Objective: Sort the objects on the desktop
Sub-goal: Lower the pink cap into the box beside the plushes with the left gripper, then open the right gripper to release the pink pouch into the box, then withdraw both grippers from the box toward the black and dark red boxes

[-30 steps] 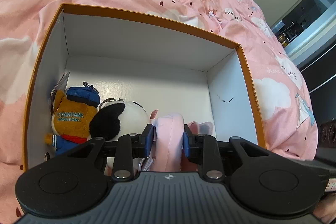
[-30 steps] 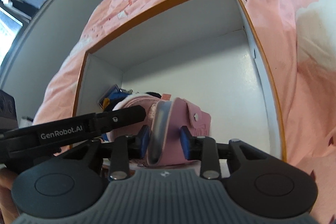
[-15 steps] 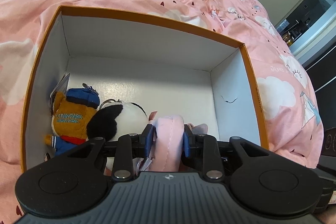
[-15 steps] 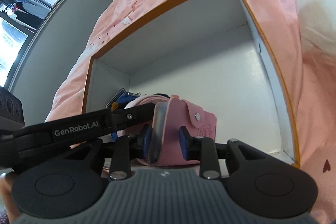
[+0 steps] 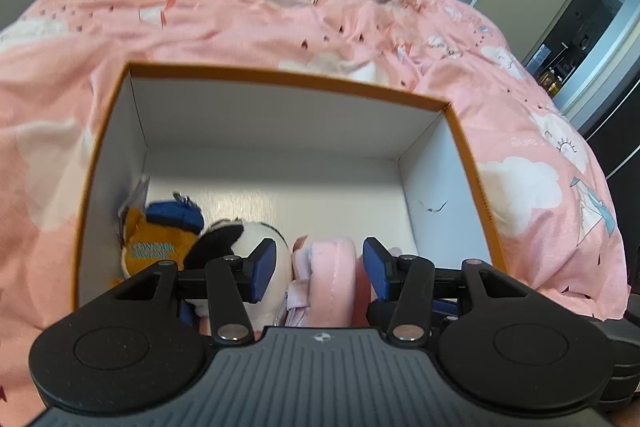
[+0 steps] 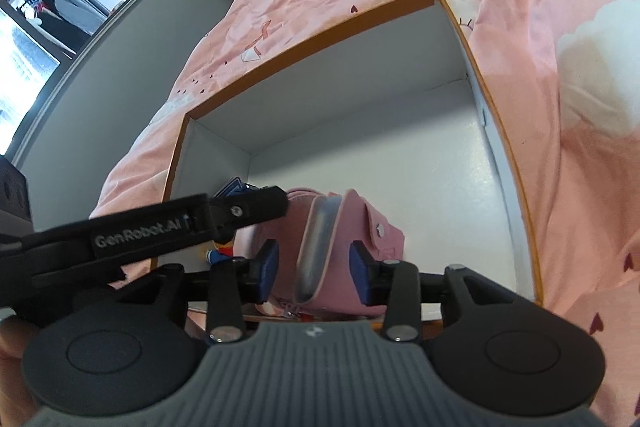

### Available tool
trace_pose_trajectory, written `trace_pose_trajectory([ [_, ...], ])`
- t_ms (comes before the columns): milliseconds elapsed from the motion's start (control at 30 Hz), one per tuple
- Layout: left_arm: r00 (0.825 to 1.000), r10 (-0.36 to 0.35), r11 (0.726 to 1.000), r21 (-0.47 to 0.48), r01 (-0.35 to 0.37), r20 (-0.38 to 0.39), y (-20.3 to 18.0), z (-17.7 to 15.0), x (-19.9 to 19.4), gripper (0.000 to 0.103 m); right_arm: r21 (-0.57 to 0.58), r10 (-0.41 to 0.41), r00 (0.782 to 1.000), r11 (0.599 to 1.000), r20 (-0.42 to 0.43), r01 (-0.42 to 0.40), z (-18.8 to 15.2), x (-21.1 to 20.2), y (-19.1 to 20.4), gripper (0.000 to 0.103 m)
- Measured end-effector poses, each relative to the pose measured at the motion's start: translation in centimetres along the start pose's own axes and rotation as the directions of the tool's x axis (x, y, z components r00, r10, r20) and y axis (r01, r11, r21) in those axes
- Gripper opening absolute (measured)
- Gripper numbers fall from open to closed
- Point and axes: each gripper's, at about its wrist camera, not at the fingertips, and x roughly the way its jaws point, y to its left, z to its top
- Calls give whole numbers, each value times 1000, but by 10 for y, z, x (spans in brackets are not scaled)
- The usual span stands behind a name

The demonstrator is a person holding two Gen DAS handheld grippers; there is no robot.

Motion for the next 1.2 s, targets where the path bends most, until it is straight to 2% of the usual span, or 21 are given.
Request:
trace_pose_trajectory([
  [167,994,24,998,53,-30,105,-12,-4,-24,56,-80,-58,994,995,90,65,-10,-23,18,49],
  [333,984,27,994,95,-45,174,-21,-13,-49,56,-148,-140,965,973,223,175,-37,-52,38,49],
  [500,980,11,989,145,-41,196,-28,-24,-71,56,-236,-139,960,951,243,198,-59,-75,51,52],
  [700,982,-4,971,234,-41,189,-35,-45,-95,56,-310,-149,972,929,184,201,-80,-90,46,52],
  [833,989,3,963,268,-43,148,-31,-61,-101,56,-357,-174,977,911,119,206,-96,-85,43,52],
  [933,994,39,959,276,-67,105,-25,-72,-102,56,-398,-210,974,890,81,225,-105,-72,40,52],
  [1067,995,96,954,280,-102,34,-12,-85,-98,56,-367,-179,984,914,11,170,-109,-58,29,51],
  [1200,986,160,942,305,-138,-48,0,-97,-90,56,-351,-152,987,928,-45,127,-111,-44,26,50],
])
